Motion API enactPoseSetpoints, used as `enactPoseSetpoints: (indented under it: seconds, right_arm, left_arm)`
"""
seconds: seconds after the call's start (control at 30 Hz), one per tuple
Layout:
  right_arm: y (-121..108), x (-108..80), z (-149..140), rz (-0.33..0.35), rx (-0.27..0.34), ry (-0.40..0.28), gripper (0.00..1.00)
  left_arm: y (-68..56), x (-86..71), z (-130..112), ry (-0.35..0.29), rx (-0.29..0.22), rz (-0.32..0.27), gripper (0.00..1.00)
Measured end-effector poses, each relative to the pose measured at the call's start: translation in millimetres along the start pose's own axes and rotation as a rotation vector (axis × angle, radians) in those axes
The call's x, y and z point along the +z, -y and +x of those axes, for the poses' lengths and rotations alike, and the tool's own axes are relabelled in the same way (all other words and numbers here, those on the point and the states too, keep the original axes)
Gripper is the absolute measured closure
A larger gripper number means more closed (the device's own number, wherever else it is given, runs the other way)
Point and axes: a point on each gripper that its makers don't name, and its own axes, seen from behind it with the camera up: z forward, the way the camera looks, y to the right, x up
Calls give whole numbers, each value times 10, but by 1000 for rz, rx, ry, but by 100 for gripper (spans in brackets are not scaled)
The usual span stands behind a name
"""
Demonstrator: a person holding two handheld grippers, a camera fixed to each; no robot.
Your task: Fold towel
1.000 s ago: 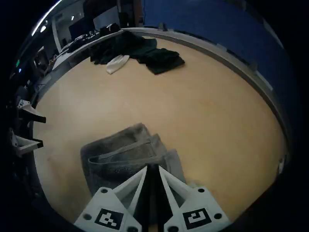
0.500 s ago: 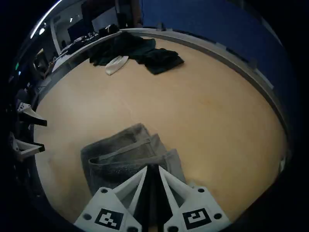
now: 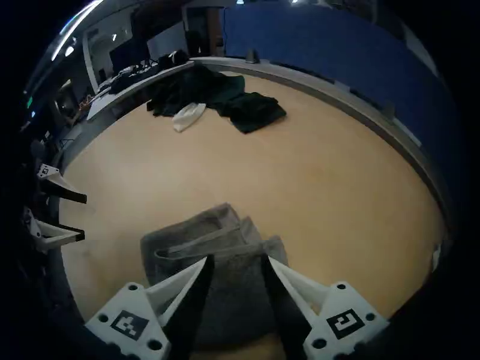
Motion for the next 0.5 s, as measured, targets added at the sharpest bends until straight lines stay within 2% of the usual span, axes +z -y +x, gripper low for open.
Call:
enactPoseSetpoints:
  seconds: [0.13,0.5]
  right_arm:
    - [-1,-86,15,-13,-8,-19,28]
    - [80,-343,-27,-17,0,-60,26]
  left_arm:
    - [26,8,-1,0,3,10,11]
    - [-42,-11,16,-4,7,2,11]
